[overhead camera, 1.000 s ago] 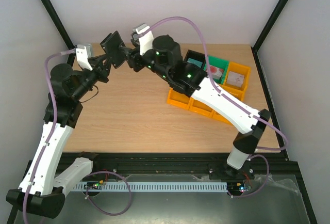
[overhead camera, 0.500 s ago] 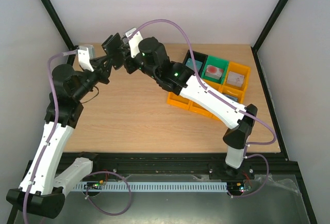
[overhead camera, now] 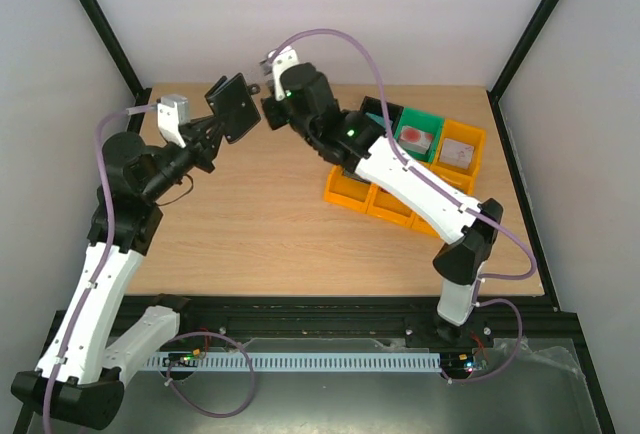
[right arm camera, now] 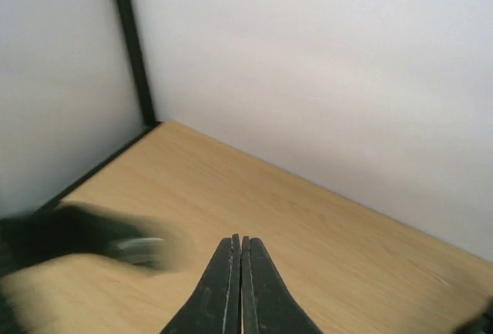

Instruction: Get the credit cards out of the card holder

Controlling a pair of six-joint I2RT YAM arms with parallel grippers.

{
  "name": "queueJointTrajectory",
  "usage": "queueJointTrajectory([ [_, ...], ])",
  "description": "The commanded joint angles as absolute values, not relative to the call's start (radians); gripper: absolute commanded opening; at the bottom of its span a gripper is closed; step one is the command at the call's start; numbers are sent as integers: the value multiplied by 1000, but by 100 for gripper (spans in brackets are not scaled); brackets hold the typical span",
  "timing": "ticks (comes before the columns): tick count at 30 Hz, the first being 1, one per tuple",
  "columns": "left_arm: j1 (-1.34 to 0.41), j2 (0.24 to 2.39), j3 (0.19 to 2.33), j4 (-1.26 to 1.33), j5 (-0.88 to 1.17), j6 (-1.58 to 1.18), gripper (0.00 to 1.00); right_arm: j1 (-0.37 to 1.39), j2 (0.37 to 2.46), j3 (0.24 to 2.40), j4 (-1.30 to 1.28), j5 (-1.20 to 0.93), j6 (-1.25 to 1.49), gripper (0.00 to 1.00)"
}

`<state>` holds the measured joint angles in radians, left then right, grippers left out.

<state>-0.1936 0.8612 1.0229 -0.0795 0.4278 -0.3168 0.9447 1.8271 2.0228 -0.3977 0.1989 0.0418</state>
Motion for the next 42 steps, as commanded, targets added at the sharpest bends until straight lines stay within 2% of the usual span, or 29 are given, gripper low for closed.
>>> queueJointTrajectory([
  [1, -199, 831, 1023, 10, 479, -305, 2, 835, 1785, 2029, -478, 224, 69, 2],
  [7, -192, 815, 1009, -17, 454, -302, 2, 770, 1649, 1881, -446, 35, 75, 2],
  [9, -190, 816, 1000, -1, 485, -283, 2, 742, 1622, 1862, -460, -108, 58, 2],
  [10, -190, 815, 993, 18, 515, -266, 2, 732, 1607, 1853, -464, -194, 40, 5],
  [13, -190, 814, 992, 35, 598, -194, 2, 724, 1557, 1844, -468, -505, -11, 27],
  [17, -190, 794, 1008, 17, 790, -119, 2, 719, 1487, 1807, -425, -707, -13, 36],
  [23, -192, 794, 981, 203, 1026, -223, 2, 718, 1435, 1791, -464, -822, -59, 42],
  [35, -212, 786, 978, 216, 1129, -194, 2, 710, 1333, 1778, -583, -817, -160, 43],
  [42, -236, 793, 979, 217, 1140, -178, 2, 708, 1388, 1796, -559, -897, -92, 47],
])
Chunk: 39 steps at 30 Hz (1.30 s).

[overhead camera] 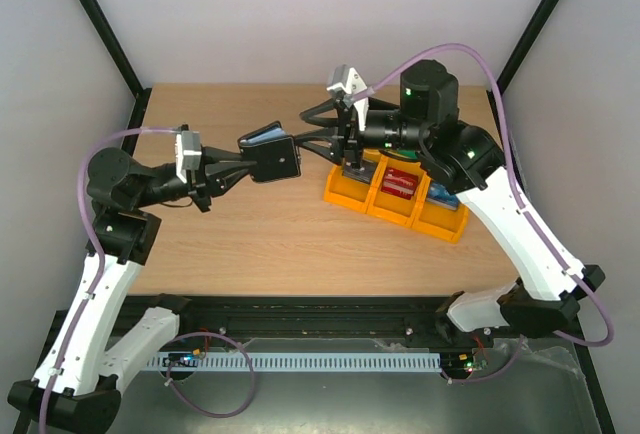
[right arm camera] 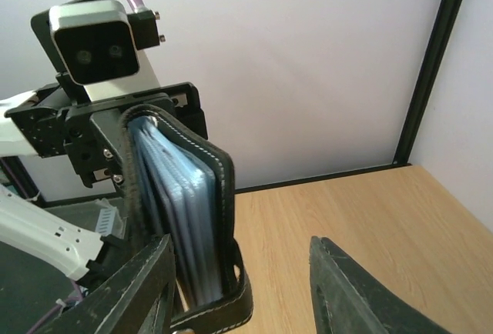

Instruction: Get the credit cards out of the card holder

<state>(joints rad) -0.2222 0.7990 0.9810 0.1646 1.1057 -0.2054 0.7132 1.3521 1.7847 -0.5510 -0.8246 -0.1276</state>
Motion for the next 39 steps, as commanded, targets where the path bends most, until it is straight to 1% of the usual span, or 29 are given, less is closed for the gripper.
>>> queueJointTrajectory([
  [1, -237, 793, 979, 215, 1140, -176, 2, 709, 1397, 1797, -544, -920, -75, 48],
  [8, -254, 793, 979, 183, 1139, -143, 2, 709, 1411, 1795, -531, -993, -60, 59],
  [11, -255, 798, 985, 184, 1109, -153, 2, 710, 1423, 1774, -546, -1089, -47, 72],
  [13, -256, 804, 979, 205, 1107, -176, 2, 714, 1427, 1751, -539, -1110, -29, 77],
  [16, -255, 810, 970, 239, 1109, -219, 2, 737, 1434, 1753, -540, -1123, -29, 79],
  [21, -255, 825, 969, 256, 1119, -246, 2, 802, 1442, 1760, -506, -1105, -21, 79],
  [22, -255, 827, 969, 257, 1121, -246, 2, 813, 1447, 1762, -501, -1097, -15, 78],
  [23, -255, 828, 969, 258, 1126, -247, 2, 819, 1452, 1766, -499, -1087, -12, 74],
  [26, -257, 825, 966, 263, 1142, -253, 2, 821, 1459, 1770, -484, -1050, 4, 49],
  [30, -258, 815, 956, 256, 1154, -244, 2, 822, 1435, 1748, -419, -1033, 31, 33],
  [31, -259, 814, 953, 253, 1156, -240, 2, 821, 1427, 1733, -390, -1035, 44, 27],
  [33, -259, 813, 949, 252, 1155, -235, 2, 821, 1413, 1713, -356, -1021, 60, 9],
  [34, -259, 811, 947, 252, 1154, -232, 2, 820, 1409, 1709, -351, -1012, 64, 3],
  [36, -262, 807, 941, 247, 1135, -224, 2, 821, 1407, 1713, -349, -990, 73, 2],
  [37, -265, 801, 936, 238, 1074, -217, 2, 822, 1410, 1725, -348, -974, 81, 2],
  [38, -269, 793, 928, 224, 999, -215, 13, 822, 1415, 1735, -350, -946, 91, 2],
  [39, -269, 786, 921, 210, 924, -214, 40, 821, 1419, 1745, -355, -910, 103, 2],
])
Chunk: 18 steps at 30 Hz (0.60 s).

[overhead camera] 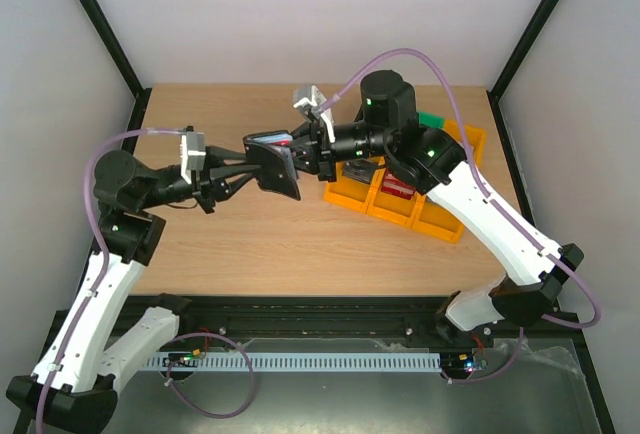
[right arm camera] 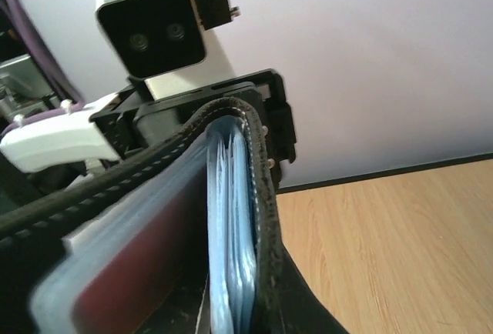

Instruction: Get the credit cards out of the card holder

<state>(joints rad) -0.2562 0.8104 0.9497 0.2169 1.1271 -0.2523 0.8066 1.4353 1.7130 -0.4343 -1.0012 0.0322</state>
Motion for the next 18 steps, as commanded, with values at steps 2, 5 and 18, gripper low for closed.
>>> queueJointTrajectory([
  [2, -269, 772, 907, 180, 803, -193, 70, 822, 1425, 1736, -343, -761, 144, 2],
  [5, -268, 763, 886, 170, 720, -154, 84, 824, 1452, 1735, -348, -513, 250, 2],
  [18, -294, 788, 859, 51, 484, -49, 99, 1016, 1771, 2145, -779, 349, 423, 2],
])
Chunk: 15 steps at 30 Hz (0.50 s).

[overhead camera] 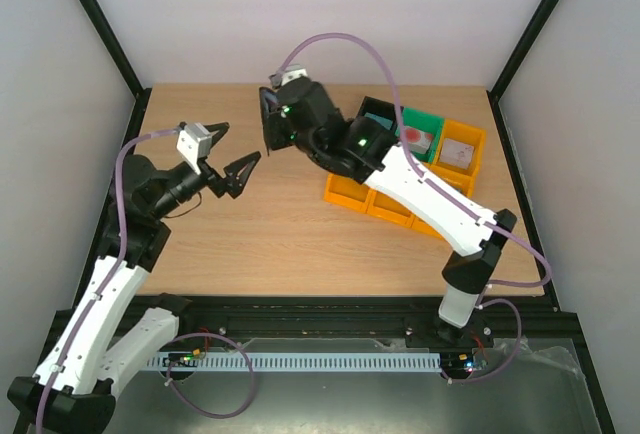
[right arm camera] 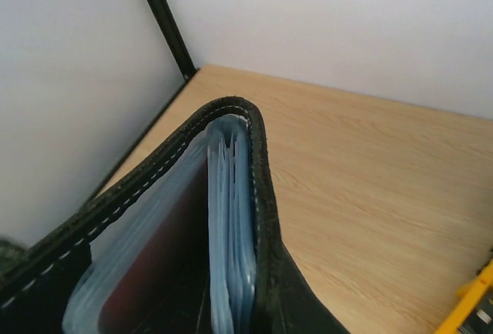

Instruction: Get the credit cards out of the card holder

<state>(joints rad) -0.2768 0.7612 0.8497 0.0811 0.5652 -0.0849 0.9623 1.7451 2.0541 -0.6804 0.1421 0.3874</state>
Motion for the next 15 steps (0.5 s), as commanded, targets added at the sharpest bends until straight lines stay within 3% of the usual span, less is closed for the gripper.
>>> queueJointTrajectory([
  [1, -302, 799, 860, 40, 477, -50, 99, 1023, 1787, 2164, -793, 342, 417, 2],
  [7, -328, 858, 861, 8, 397, -74, 95, 1046, 1840, 2209, -820, 200, 380, 2],
  [15, -296, 843, 864, -20, 352, -133, 61, 1025, 1770, 2173, -791, -54, 273, 2],
])
